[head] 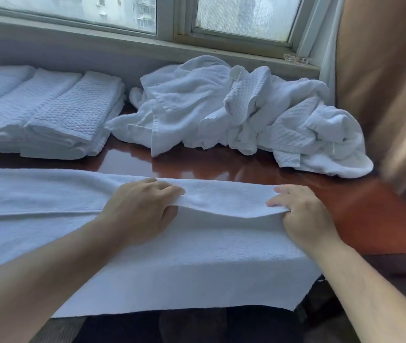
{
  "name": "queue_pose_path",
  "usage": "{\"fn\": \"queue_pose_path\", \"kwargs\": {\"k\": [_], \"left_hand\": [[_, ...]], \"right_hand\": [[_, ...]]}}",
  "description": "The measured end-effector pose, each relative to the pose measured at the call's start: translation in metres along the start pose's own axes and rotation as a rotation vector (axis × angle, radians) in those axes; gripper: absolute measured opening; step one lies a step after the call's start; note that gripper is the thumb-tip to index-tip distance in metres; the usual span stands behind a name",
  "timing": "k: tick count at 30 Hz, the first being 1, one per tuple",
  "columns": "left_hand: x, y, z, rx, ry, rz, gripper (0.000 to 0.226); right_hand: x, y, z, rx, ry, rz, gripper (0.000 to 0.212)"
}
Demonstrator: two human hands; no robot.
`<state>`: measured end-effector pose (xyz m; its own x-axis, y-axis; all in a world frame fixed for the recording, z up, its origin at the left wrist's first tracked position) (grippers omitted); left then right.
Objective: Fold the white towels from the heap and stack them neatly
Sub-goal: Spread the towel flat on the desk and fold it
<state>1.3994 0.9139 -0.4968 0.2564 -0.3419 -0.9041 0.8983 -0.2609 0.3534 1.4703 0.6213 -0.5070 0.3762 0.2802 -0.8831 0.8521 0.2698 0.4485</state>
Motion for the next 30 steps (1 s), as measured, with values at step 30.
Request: {"fn": "queue_pose_path", "kwargs": {"k": [30], "left_hand": [[-0.028,-0.06,-0.118,-0.467,-0.092,-0.068,0.059]], "right_hand": [[0.07,0.024,-0.178,-0.084,-0.042,-0.51,0.068]]}}
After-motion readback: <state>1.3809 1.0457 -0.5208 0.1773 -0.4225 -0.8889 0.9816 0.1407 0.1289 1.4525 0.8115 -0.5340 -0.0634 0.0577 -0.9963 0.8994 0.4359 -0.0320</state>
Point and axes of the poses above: each hand's wrist, its own y-axis towards the middle knuckle, its own x-axis out of the palm, z = x × y, the point moved 6 cm from there along y, towards the middle knuckle, and after that the axes turned 11 degrees about -y, right-handed, at the moved point
